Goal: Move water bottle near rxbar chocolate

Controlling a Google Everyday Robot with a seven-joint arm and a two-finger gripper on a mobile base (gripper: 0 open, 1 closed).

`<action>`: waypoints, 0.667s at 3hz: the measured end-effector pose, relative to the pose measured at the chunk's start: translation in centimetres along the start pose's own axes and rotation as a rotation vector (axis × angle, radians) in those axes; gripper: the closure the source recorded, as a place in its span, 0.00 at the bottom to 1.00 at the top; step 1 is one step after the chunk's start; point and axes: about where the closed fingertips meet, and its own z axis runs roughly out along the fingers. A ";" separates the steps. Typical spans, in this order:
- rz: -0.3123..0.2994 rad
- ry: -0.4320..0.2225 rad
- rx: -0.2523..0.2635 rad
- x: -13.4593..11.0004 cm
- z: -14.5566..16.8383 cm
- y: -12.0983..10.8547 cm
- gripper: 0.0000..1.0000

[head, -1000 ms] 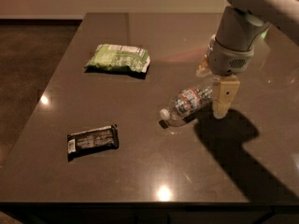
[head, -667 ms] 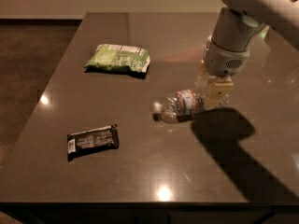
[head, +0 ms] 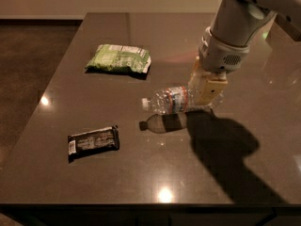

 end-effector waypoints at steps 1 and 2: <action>0.015 -0.086 0.003 -3.5 -1.2 1.5 1.00; 0.030 -0.159 -0.018 -6.6 -0.8 2.1 1.00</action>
Offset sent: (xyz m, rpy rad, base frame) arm -0.0405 0.0943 0.0204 0.2389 0.0925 -0.0196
